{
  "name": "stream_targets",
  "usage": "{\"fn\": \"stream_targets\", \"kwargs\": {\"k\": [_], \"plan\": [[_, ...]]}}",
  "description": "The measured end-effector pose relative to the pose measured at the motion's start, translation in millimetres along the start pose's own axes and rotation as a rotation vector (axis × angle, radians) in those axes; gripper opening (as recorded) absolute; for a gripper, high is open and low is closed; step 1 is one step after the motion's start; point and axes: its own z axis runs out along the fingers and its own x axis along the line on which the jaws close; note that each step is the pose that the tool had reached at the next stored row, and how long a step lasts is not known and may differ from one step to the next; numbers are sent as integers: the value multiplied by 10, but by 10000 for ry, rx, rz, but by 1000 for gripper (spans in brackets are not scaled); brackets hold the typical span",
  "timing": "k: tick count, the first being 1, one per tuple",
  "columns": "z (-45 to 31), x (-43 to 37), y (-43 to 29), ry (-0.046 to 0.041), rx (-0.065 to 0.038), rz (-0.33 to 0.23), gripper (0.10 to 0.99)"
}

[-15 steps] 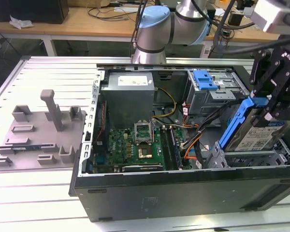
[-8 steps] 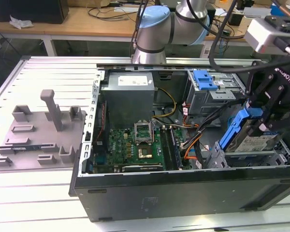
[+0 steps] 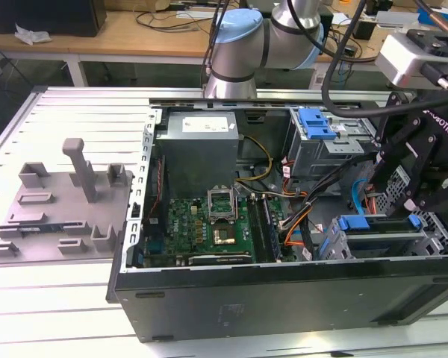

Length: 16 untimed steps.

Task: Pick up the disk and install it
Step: 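Insert the disk into the insertion slot, then insert the first disk wire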

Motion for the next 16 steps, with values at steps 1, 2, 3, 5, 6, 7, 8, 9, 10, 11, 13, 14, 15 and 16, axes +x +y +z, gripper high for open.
{"fn": "stream_targets", "kwargs": {"k": [1, 2, 3, 5, 6, 7, 8, 9, 10, 11, 13, 14, 15, 16], "plan": [[0, 0, 0, 1, 0, -6, 565], [0, 0, 0, 1, 0, -14, 565], [0, 0, 0, 1, -1, -21, 565], [0, 0, 0, 2, 0, -35, 565], [0, 0, 0, 3, -1, -40, 565], [0, 0, 0, 3, 0, -45, 565], [0, 0, 0, 3, 0, -50, 565], [0, 0, 0, 3, 0, -55, 565], [0, 0, 0, 4, 0, -63, 565], [0, 0, 0, 5, 0, -73, 565], [0, 0, 0, 5, 0, -86, 565], [0, 0, 0, 6, -1, -93, 565], [0, 0, 0, 6, -1, -112, 565], [0, 0, 0, 8, 0, -130, 565]]}}
